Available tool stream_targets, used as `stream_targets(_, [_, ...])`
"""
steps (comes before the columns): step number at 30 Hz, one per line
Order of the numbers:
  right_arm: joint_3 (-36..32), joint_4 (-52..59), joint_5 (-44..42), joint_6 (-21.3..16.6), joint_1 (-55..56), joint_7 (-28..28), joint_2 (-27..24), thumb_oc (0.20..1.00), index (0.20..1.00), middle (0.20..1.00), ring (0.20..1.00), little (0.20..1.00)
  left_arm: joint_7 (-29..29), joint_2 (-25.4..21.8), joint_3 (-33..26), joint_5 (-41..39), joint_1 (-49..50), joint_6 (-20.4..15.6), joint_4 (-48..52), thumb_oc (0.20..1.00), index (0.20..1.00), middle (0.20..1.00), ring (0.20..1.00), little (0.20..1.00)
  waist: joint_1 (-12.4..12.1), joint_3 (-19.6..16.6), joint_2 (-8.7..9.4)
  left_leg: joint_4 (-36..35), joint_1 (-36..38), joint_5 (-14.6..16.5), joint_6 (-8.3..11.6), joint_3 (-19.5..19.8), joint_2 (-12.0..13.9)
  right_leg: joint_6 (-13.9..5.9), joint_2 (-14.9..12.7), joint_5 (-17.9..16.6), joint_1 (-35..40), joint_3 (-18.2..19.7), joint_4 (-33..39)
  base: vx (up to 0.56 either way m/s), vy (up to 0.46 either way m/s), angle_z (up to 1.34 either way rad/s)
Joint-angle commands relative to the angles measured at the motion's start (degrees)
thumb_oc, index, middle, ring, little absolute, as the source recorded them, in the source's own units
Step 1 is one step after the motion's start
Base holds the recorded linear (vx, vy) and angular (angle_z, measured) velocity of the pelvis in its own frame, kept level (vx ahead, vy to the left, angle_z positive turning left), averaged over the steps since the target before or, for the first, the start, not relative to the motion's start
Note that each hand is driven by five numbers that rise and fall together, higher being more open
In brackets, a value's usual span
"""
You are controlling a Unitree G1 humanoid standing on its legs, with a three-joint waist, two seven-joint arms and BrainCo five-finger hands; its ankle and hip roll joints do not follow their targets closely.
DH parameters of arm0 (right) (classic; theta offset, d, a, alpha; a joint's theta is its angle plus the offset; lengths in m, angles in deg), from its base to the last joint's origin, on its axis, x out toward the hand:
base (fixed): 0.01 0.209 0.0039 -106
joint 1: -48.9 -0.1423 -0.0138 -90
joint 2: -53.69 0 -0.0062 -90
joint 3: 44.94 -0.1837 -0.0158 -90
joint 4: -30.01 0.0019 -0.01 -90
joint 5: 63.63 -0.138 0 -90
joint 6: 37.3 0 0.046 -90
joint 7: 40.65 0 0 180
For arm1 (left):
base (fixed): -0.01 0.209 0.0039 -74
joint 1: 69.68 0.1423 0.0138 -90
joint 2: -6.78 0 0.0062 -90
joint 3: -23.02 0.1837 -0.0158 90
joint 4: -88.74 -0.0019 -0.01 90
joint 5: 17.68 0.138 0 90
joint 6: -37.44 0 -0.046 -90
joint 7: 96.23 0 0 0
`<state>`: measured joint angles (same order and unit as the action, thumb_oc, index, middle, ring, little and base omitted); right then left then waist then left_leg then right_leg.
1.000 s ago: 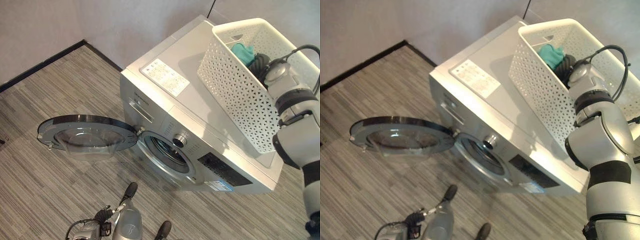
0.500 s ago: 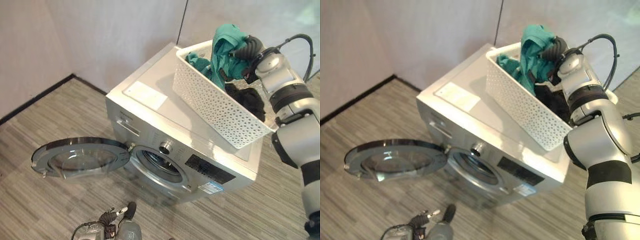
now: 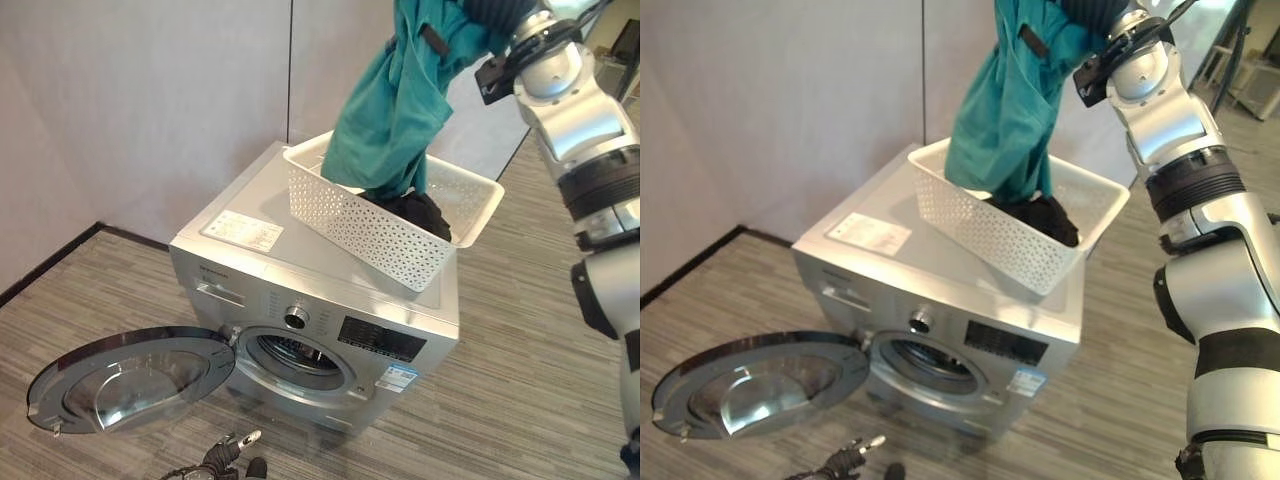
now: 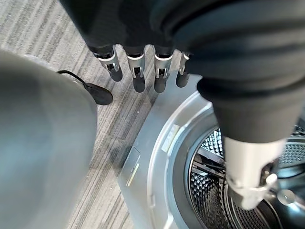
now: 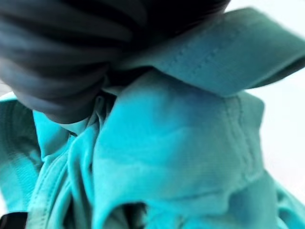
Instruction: Grab the laundry basket,head to the washer,open it,put in the laundry and shut it.
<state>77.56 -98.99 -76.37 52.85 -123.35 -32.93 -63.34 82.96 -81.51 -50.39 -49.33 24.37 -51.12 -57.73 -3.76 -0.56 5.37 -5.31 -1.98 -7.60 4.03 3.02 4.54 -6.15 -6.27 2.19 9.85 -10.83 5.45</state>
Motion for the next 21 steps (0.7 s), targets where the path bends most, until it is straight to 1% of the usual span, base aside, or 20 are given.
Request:
stream_targets(1, [-0.56, 1.02, -0.69, -3.15, -2.97, 3.5, -4.81, 0.2, 0.2, 0.2, 0.2, 0.2, 0.15, -0.36, 3.02, -1.35, -1.69, -1.8, -1.16, 1.0, 1.0, 1.0, 1.0, 1.0, -2.17, -1.49, 0.61, 2.5, 5.3, 9.91, -1.05, -2.41, 2.32, -2.31, -4.0, -0.92, -4.71, -0.04, -4.45, -0.04, 0.073, -0.24])
stream_targets(3, [-2.02, 4.46, -0.29, -3.73, -1.62, 3.77, -5.57, 0.2, 0.2, 0.2, 0.2, 0.2, -0.02, -0.48, 3.21, -0.69, -0.65, -1.83, 0.11, 1.0, 1.0, 1.0, 1.0, 1.0, -1.48, -1.26, 0.26, 3.86, 6.06, 11.33, -1.84, -3.51, 1.88, -2.73, -4.53, -1.32, -5.23, 1.76, -4.95, -0.06, 0.123, -0.31])
stream_targets(5, [-2.6, 5.27, -0.24, -3.68, -1.0, 3.68, -5.87, 0.2, 0.2, 0.2, 0.2, 0.2, -0.19, -0.65, 3.37, -0.46, -0.23, -1.79, 0.55, 1.0, 1.0, 1.0, 1.0, 1.0, -1.47, -1.23, 0.24, 4.31, 6.32, 11.73, -2.12, -3.96, 1.67, -2.94, -4.82, -1.44, -5.49, 2.36, -5.38, -0.06, 0.123, -0.45])
stream_targets(7, [-3.63, 7.93, 0.25, -3.62, -0.74, 4.16, -7.27, 0.2, 0.2, 0.2, 0.2, 0.2, -0.66, -1.23, 4.37, 0.17, 0.26, -1.86, 2.5, 1.0, 1.0, 1.0, 1.0, 1.0, -0.63, -0.47, 0.03, 6.21, 6.32, 13.33, -3.5, -4.59, 0.55, -3.57, -5.94, -2.14, -7.04, 4.1, -7.85, -0.12, 0.172, -0.27])
stream_targets(8, [-3.67, 7.97, 0.27, -3.6, -0.72, 4.17, -7.27, 0.2, 0.2, 0.2, 0.2, 0.2, -0.65, -1.25, 4.37, 0.16, 0.26, -1.83, 2.53, 1.0, 1.0, 1.0, 1.0, 1.0, -0.72, -0.45, 0.06, 6.36, 6.26, 13.42, -3.54, -4.68, 0.51, -3.6, -5.99, -2.09, -7.15, 4.23, -7.99, -0.17, 0.196, -0.3])
stream_targets(9, [-3.89, 8.25, 0.7, -3.35, -1.24, 4.24, -7.65, 0.2, 0.2, 0.2, 0.2, 0.2, -0.96, -1.18, 4.94, 0.68, -0.07, -1.83, 2.52, 1.0, 1.0, 1.0, 1.0, 1.0, -0.02, 0.18, -0.11, 6.58, 6.5, 14.11, -4.44, -5.39, -0.48, -4.55, -6.92, -3.91, -8.87, 5.73, -9.25, -0.21, 0.23, -0.32])
stream_targets(10, [-3.61, 7.51, 0.81, -3.27, -2.54, 4.81, -7.59, 0.2, 0.2, 0.2, 0.2, 0.2, -0.96, -1.28, 5.36, 1.04, -0.36, -1.82, 1.94, 1.0, 1.0, 1.0, 1.0, 1.0, 0.57, 0.5, -0.13, 6.39, 6.71, 14.25, -4.78, -5.87, -1.33, -5.34, -7.76, -6.74, -10.23, 6.49, -9.69, -0.21, 0.233, -0.37])
stream_targets(11, [-3.42, 7.35, 0.76, -3.33, -2.81, 4.82, -7.56, 0.2, 0.2, 0.2, 0.2, 0.2, -0.97, -1.19, 5.31, 1.05, -0.45, -1.85, 1.89, 1.0, 1.0, 1.0, 1.0, 1.0, 0.44, 0.53, -0.15, 6.37, 6.69, 14.22, -4.87, -6.06, -1.42, -5.43, -7.83, -6.88, -10.36, 6.71, -9.64, -0.16, 0.147, -0.37])
stream_targets(13, [-1.61, 4.97, 0.61, -3.02, -5.84, 5.11, -6.69, 0.2, 0.2, 0.2, 0.2, 0.2, -1.02, -1.65, 5.71, 1.64, -1.1, -1.99, 1.8, 1.0, 1.0, 1.0, 1.0, 1.0, 1.01, 1.12, -0.22, 6.08, 6.65, 13.89, -5.48, -7.05, -2.67, -6.62, -9.15, -11.79, -12.52, 7.97, -9.9, -0.19, 0.13, -0.41])
stream_targets(14, [-0.89, 3.35, 0.22, -2.9, -7.64, 5.46, -5.63, 0.2, 0.2, 0.2, 0.2, 0.2, -0.97, -1.91, 5.71, 1.66, -1.88, -1.97, 1.34, 1.0, 1.0, 1.0, 1.0, 1.0, 1.21, 1.59, -0.58, 5.87, 6.53, 13.65, -5.78, -7.66, -2.86, -6.52, -9.42, -12.56, -13.8, 8.02, -10.44, -0.26, 0.146, -0.34])
stream_targets(15, [-0.18, 2.28, -0.17, -3.06, -9.32, 5.66, -5.05, 0.2, 0.2, 0.2, 0.2, 0.2, -0.75, -2.18, 5.56, 1.87, -2.67, -1.95, 0.96, 1.0, 1.0, 1.0, 1.0, 1.0, 1.11, 1.87, -1.14, 5.7, 6.37, 13.33, -6.08, -8.19, -2.82, -6.12, -9.51, -11.63, -14.36, 6.56, -11.34, -0.26, 0.135, -0.31])
stream_targets(16, [0.26, 1.68, -0.57, -3.14, -10.42, 5.98, -4.43, 0.2, 0.2, 0.2, 0.2, 0.2, -0.49, -2.58, 5.41, 2.14, -3.25, -1.93, 0.74, 1.0, 1.0, 1.0, 1.0, 1.0, 1.05, 1.98, -1.7, 5.63, 5.91, 12.99, -6.29, -8.76, -2.67, -5.4, -9.47, -9.83, -14.35, 4.52, -12.55, -0.31, 0.145, -0.55])
stream_targets(17, [1.45, -0.25, -0.92, -3.29, -12.57, 6.1, -3.57, 0.2, 0.2, 0.2, 0.2, 0.2, 0.36, -3.4, 4.23, 2.51, -4.28, -2.04, -0.6, 1.0, 1.0, 1.0, 1.0, 1.0, 0.83, 2.1, -2.3, 5.53, 5.36, 12.09, -6.58, -9.93, -2.18, -4.05, -8.89, -6.08, -13.58, 1.02, -16.92, -0.26, 0.099, -0.61])
stream_targets(19, [2.88, -1.67, -1.42, -3.54, -14.16, 5.56, -2.38, 0.2, 0.2, 0.2, 0.2, 0.2, 1.01, -3.97, 2.53, 2.06, -4.69, -2.3, -2.12, 1.0, 1.0, 1.0, 1.0, 1.0, 0.23, 1.46, -2.24, 5.17, 4.47, 10.92, -6.62, -11.23, -1.77, -3.15, -7.87, -2.99, -12.82, -0.55, -20.41, -0.19, 0.029, -0.47])
stream_targets(20, [2.96, -1.76, -1.44, -3.58, -14.31, 5.55, -2.35, 0.2, 0.2, 0.2, 0.2, 0.2, 1.01, -3.94, 2.49, 2.07, -4.75, -2.31, -2.15, 1.0, 1.0, 1.0, 1.0, 1.0, 0.21, 1.38, -2.26, 5.13, 4.28, 10.74, -6.61, -11.29, -1.75, -3.09, -7.84, -3.15, -13.02, -0.5, -20.34, -0.15, -0.017, -0.32])
stream_targets(21, [3.26, -2.1, -1.78, -3.83, -14.92, 5.52, -1.49, 0.2, 0.2, 0.2, 0.2, 0.2, 1.51, -4.09, 1.74, 1.72, -4.77, -2.59, -3.02, 1.0, 1.0, 1.0, 1.0, 1.0, -0.09, 1.14, -2.11, 4.94, 3.74, 10.11, -6.65, -11.96, -1.7, -2.92, -7.07, -1.62, -12.17, -0.74, -22.12, -0.17, -0.053, -0.42])
